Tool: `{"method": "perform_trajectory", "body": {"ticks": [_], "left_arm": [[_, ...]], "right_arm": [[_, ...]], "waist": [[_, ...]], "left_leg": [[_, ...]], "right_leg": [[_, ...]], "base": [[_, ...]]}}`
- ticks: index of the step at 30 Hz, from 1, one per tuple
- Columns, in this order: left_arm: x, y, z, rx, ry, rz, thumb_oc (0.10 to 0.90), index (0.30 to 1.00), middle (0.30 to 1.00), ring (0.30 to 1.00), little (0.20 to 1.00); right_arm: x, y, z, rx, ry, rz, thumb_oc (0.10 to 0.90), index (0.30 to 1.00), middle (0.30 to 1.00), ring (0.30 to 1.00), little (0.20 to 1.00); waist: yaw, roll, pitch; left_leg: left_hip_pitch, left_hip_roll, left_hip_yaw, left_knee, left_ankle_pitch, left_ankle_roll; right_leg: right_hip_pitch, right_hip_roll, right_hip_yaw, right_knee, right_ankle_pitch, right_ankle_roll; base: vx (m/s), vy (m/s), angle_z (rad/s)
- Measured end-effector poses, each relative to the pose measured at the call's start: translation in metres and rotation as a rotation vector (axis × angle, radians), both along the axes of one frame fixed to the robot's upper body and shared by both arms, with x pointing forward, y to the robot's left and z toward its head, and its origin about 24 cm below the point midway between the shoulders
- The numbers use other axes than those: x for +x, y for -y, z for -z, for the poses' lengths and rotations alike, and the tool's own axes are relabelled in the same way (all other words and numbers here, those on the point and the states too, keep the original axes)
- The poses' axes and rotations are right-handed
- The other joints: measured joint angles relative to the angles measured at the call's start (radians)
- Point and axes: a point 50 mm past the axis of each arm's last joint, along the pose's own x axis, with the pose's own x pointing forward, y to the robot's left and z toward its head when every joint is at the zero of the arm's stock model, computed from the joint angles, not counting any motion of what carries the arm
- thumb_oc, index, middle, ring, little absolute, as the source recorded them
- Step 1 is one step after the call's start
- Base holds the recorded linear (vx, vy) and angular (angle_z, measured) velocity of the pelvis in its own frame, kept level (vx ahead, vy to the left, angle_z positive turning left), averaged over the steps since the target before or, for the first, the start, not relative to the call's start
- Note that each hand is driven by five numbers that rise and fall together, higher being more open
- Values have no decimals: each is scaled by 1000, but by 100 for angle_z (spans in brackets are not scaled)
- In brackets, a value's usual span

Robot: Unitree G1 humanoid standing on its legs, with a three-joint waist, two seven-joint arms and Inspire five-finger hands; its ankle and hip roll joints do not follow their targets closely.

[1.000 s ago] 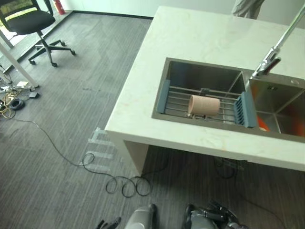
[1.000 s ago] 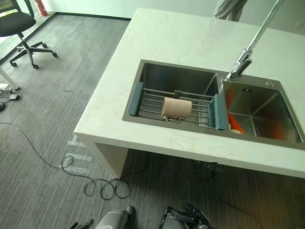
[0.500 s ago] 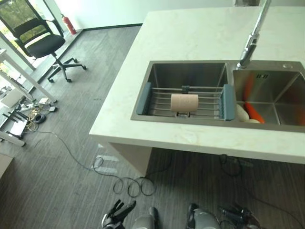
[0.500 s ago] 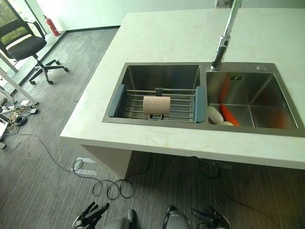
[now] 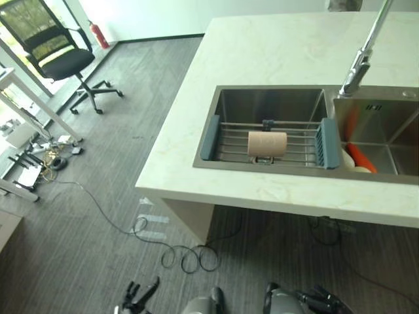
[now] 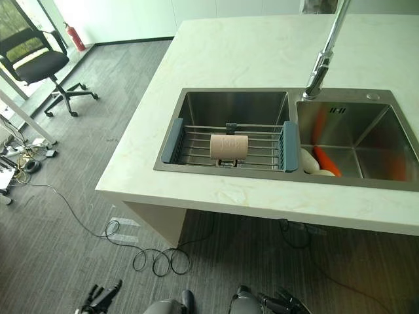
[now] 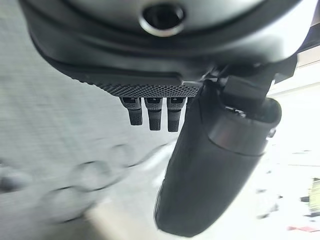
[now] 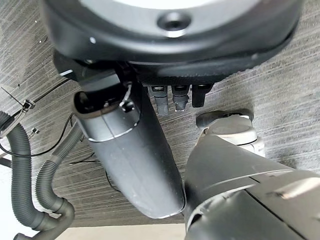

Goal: Place the dishes in the dishwasher.

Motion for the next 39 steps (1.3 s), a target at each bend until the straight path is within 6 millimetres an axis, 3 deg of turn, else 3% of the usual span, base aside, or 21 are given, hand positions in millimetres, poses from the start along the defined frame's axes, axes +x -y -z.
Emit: {"method": "perform_trajectory", "body": {"ticks": [4, 8, 9, 10, 11, 12, 13, 14, 15, 16, 18, 19, 21, 24, 28, 33, 34, 39], "left_arm": [[7, -50, -36, 213, 76, -182, 800, 900, 900, 900, 900], [11, -120, -104, 565, 126, -305, 800, 900, 900, 900, 900], [10, -139, -129, 680, 126, -313, 800, 900, 900, 900, 900], [9, -157, -158, 807, 141, -323, 800, 900, 900, 900, 900], [14, -188, -238, 1100, 226, -317, 800, 900, 900, 900, 900], [16, -198, -281, 1229, 275, -314, 800, 900, 900, 900, 900], [27, -198, -331, 1308, 424, -302, 800, 900, 900, 900, 900], [40, -188, -394, 1398, 628, -251, 800, 900, 900, 900, 900], [59, -150, -454, 1478, 965, -64, 800, 900, 900, 900, 900], [69, -128, -468, 1480, 1107, 37, 800, 900, 900, 900, 900], [96, -86, -475, 1487, 1184, 331, 800, 900, 900, 900, 900], [110, -70, -469, 1477, 1161, 472, 800, 900, 900, 900, 900], [151, -23, -438, 1373, 1035, 876, 800, 900, 900, 900, 900], [171, -6, -409, 1247, 908, 1078, 800, 900, 900, 900, 900], [184, 0, -406, 1207, 869, 1125, 800, 900, 900, 900, 900], [204, 24, -390, 1169, 760, 1282, 800, 900, 900, 900, 900], [213, 36, -378, 1122, 716, 1358, 800, 900, 900, 900, 900], [231, 57, -345, 1068, 528, 1500, 800, 900, 900, 900, 900]], "right_arm": [[-6, 11, -3, -28, -20, -3, 800, 900, 900, 900, 900], [-15, 15, -3, -39, -43, 1, 800, 900, 900, 900, 900], [-18, 15, -3, -40, -49, 2, 800, 900, 900, 900, 900], [-20, 16, -3, -43, -56, 6, 800, 900, 900, 900, 900], [-28, 14, -1, -48, -89, -5, 800, 900, 900, 900, 900], [-31, 13, 0, -45, -103, -16, 800, 900, 900, 900, 900], [-36, 11, 1, -47, -127, -28, 800, 900, 900, 900, 900], [-38, 4, 4, -33, -149, -50, 800, 900, 900, 900, 900], [-39, 0, 6, -26, -151, -42, 800, 900, 900, 900, 900], [-38, 3, 5, -33, -147, -35, 800, 900, 900, 900, 900], [-35, 7, 4, -45, -159, -20, 800, 900, 900, 900, 900], [-34, 7, 4, -48, -166, -12, 800, 900, 900, 900, 900], [-25, 4, 5, -42, -158, -7, 800, 900, 900, 900, 900], [-23, 0, 6, -30, -158, 18, 800, 900, 900, 900, 900], [-30, 0, 8, -42, -190, 46, 800, 900, 900, 900, 900], [-41, 2, 9, -58, -238, 78, 800, 900, 900, 900, 900], [-35, -2, 10, -49, -222, 73, 800, 900, 900, 900, 900], [-10, -9, 8, -41, -138, 41, 800, 900, 900, 900, 900]], "waist": [[-2, 22, -14], [0, 26, -17], [-1, 24, -17], [1, 21, -17], [17, 20, -24], [19, 13, -30], [25, 24, -34], [29, -7, -51], [22, -7, -76], [13, 9, -84], [-5, 24, -89], [-8, 26, -90], [-45, 36, -95], [-90, 30, -85], [-92, 16, -49], [-94, 11, -29], [-97, 13, -13], [-137, 23, 42]], "left_leg": [[4, 1, 8, -1, -1, 2], [12, 4, 12, -1, -1, 0], [12, 5, 15, -1, -2, 0], [12, 5, 17, 0, -3, -1], [13, 5, 22, 3, -9, -1], [12, 5, 23, 2, -9, -2], [13, 10, 29, 5, -5, -9], [13, 7, 26, 11, -9, -12], [17, 9, 29, 12, -11, -13], [18, 9, 32, 12, -12, -12], [29, 13, 46, 10, -13, -14], [31, 18, 56, 7, -14, -17], [33, 35, 71, 9, -16, -28], [34, 49, 93, 1, -9, -38], [37, 57, 106, 0, -8, -42], [33, 55, 121, -1, -10, -38], [34, 53, 135, -1, -13, -33], [30, 47, 162, -2, -13, -27]], "right_leg": [[-9, -2, 7, 16, -12, -8], [-11, 0, 9, 19, -15, -12], [-12, 1, 11, 19, -15, -12], [-13, 2, 12, 19, -15, -12], [-20, 1, 16, 17, -15, -11], [-20, 1, 16, 17, -15, -11], [-19, -1, 13, 21, -18, -5], [-19, -1, 15, 31, -22, 1], [-10, 1, 17, 28, -20, 4], [-9, 3, 21, 21, -17, 6], [-9, 11, 35, 17, -12, 5], [-8, 19, 44, 13, -9, 2], [-23, 41, 64, 11, -5, 0], [-42, 62, 83, 9, 3, -9], [-41, 75, 97, -3, 15, -13], [-41, 78, 109, -30, 36, -8], [-41, 78, 118, -44, 48, -4], [-57, 78, 146, -52, 65, 0]], "base": [[39, 14, -5], [29, 0, -3], [37, -10, -6], [19, -13, -11], [79, -60, -7], [60, -78, -3], [77, -106, 4], [48, -119, -1], [44, -124, -6], [46, -125, -14], [22, -71, -23], [22, -72, -38], [18, -91, -41], [18, -59, -29], [-25, -31, -12], [-19, -27, -10], [-48, -24, -16], [-60, 12, -16]]}}
